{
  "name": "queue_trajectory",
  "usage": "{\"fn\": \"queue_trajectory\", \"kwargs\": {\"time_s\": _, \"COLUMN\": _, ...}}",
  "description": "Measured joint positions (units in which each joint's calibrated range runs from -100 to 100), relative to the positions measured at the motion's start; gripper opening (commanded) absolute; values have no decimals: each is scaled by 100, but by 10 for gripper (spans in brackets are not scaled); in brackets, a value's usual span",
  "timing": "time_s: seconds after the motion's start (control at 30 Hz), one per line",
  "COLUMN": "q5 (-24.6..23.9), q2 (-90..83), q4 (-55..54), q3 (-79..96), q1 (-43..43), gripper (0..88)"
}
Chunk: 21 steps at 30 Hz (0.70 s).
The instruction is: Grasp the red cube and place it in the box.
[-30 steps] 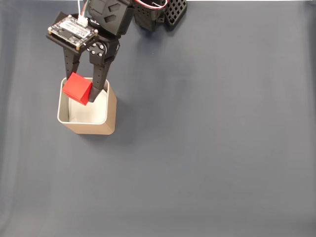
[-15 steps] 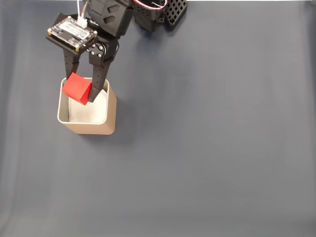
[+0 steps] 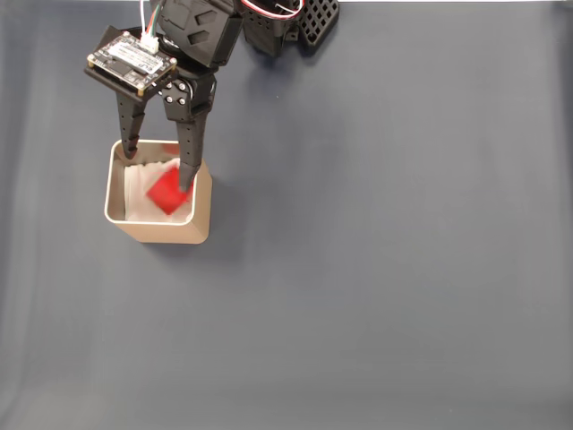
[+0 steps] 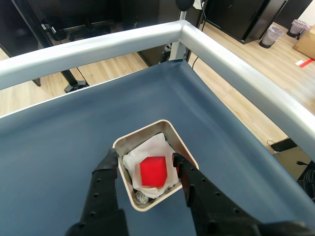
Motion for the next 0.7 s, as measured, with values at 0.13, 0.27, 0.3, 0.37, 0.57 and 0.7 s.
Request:
{"fn": "queue_trajectory", "kwargs": {"time_s": 0.13, "q5": 5, "q2": 0, "q4": 0, "q3": 0, "q1": 0, "gripper": 301}}
{"fn": "queue_trajectory", "kwargs": {"time_s": 0.27, "q5": 15, "q2": 36, "q4": -41, "q3": 0, "q1": 0, "gripper": 302}}
{"fn": "queue_trajectory", "kwargs": {"time_s": 0.3, "q5": 15, "q2": 54, "q4": -57, "q3": 0, "q1": 0, "gripper": 302}}
{"fn": "queue_trajectory", "kwargs": {"time_s": 0.37, "q5": 29, "q2": 62, "q4": -73, "q3": 0, "q1": 0, "gripper": 302}}
{"fn": "queue_trajectory", "kwargs": {"time_s": 0.57, "q5": 29, "q2": 62, "q4": -89, "q3": 0, "q1": 0, "gripper": 258}}
{"fn": "queue_trajectory", "kwargs": {"time_s": 0.7, "q5": 20, "q2": 62, "q4": -89, "q3": 0, "q1": 0, "gripper": 193}}
